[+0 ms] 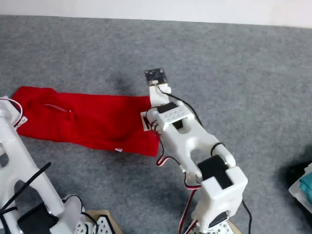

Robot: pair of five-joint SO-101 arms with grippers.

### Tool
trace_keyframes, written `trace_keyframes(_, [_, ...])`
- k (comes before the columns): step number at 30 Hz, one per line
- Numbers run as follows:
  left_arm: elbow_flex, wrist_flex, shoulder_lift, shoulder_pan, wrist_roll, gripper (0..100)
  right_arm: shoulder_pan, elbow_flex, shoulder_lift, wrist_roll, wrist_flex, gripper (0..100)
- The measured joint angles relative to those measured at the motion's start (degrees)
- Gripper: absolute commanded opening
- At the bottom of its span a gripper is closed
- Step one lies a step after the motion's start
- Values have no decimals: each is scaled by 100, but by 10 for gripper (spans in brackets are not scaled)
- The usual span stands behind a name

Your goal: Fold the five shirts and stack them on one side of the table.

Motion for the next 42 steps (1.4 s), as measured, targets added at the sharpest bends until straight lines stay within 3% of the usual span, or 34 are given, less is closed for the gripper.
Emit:
trace_keyframes(8, [0,0,0,-492,-9,7,-88,-88,-105,0,246,6])
trace_keyframes(15, [246,-510,0,-1530,-9,7,-1037,-818,-352,721,598,6])
trace_keyframes(25, [1873,-2092,0,-1846,0,7,-1925,-3640,281,1222,1565,6])
trace_keyframes(37, [2541,-3077,0,-2453,0,7,-2734,-7851,3182,1231,1565,6])
trace_keyframes(42, [2945,-3455,0,-2479,0,7,-2884,-9319,4536,1996,1565,6])
